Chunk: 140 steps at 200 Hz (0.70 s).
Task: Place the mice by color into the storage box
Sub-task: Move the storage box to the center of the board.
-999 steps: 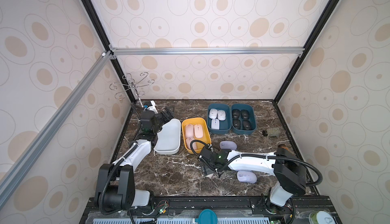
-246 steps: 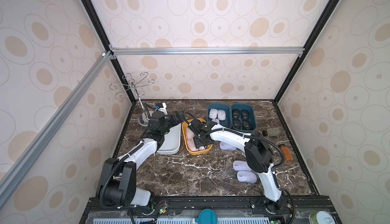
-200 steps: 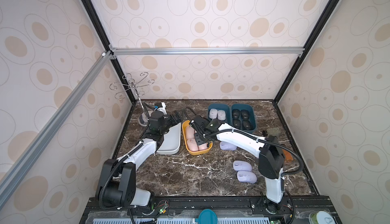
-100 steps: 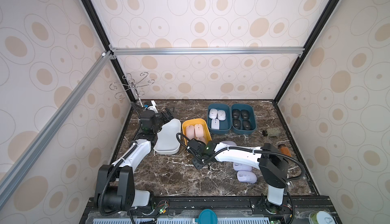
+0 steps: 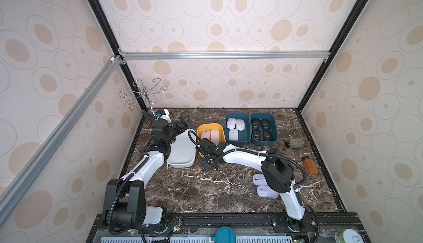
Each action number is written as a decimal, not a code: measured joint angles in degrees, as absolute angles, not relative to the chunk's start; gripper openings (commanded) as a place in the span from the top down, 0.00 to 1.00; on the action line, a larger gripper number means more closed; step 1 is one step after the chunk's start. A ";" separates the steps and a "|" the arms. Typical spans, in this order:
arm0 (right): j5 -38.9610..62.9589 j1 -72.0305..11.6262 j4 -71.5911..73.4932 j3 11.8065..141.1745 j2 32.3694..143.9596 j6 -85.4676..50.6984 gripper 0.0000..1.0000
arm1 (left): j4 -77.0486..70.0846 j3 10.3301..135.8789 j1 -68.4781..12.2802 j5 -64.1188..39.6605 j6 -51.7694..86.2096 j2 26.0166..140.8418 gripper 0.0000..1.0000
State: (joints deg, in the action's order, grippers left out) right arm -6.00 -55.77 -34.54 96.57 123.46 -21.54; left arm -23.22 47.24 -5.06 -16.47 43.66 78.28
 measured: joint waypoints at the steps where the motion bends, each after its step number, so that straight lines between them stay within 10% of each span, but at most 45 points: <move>1: -6.00 -55.72 -34.54 96.71 123.55 -21.54 0.84 | -23.24 47.24 -5.06 -16.45 43.68 78.28 0.00; 140: -9.52 -49.47 -30.83 113.97 136.38 -23.81 0.76 | -23.29 47.24 -4.89 -16.69 43.68 78.28 0.00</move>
